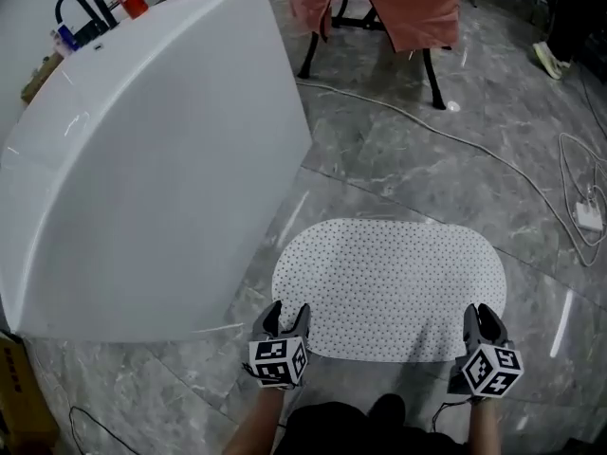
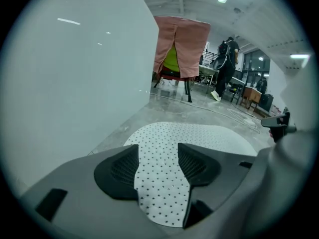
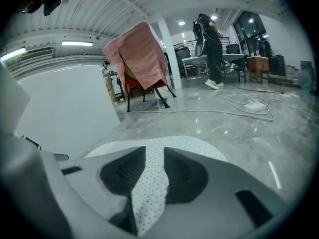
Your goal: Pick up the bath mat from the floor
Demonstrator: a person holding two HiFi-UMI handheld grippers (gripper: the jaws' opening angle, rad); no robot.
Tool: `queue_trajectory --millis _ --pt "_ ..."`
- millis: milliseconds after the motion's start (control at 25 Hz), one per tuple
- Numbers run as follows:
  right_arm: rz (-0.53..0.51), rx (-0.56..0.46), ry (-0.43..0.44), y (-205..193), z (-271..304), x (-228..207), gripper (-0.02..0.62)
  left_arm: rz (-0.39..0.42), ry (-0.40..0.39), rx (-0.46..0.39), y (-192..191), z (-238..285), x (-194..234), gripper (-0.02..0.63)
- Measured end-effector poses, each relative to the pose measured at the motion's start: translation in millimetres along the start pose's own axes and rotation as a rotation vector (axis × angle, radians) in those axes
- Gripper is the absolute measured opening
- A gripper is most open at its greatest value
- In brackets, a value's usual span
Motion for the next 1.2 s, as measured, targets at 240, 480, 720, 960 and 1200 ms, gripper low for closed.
queue_trajectory --millis 240,480,720,960,1200 --pt "-0.038 0.032 0.063 -21 27 31 0.114 0.016 0.049 0.038 -27 22 39 0.25" --pt "-0.078 0.07 0.144 -36 47 62 0.112 -0.024 0.119 0.082 -45 46 73 0.253" --pt "-0.081 0.089 0.191 -46 62 88 0.113 -0.112 0.121 0.117 -52 64 88 0.268" --pt "-0.046 0.101 0.22 -56 66 104 0.113 -0.114 0.089 0.185 -62 80 86 0.302" --pt "-0.043 0.118 0.214 -62 59 96 0.112 -0.044 0.077 0.219 -64 84 70 0.31"
Point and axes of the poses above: the fingertips, and each gripper's own axes: z forward along the fingers, x to its left, y out of its top, the point moved 3 cm from there along -z, backward along the fingers, and after that the axes turned 2 degrees about z, right-handed, at the moved point
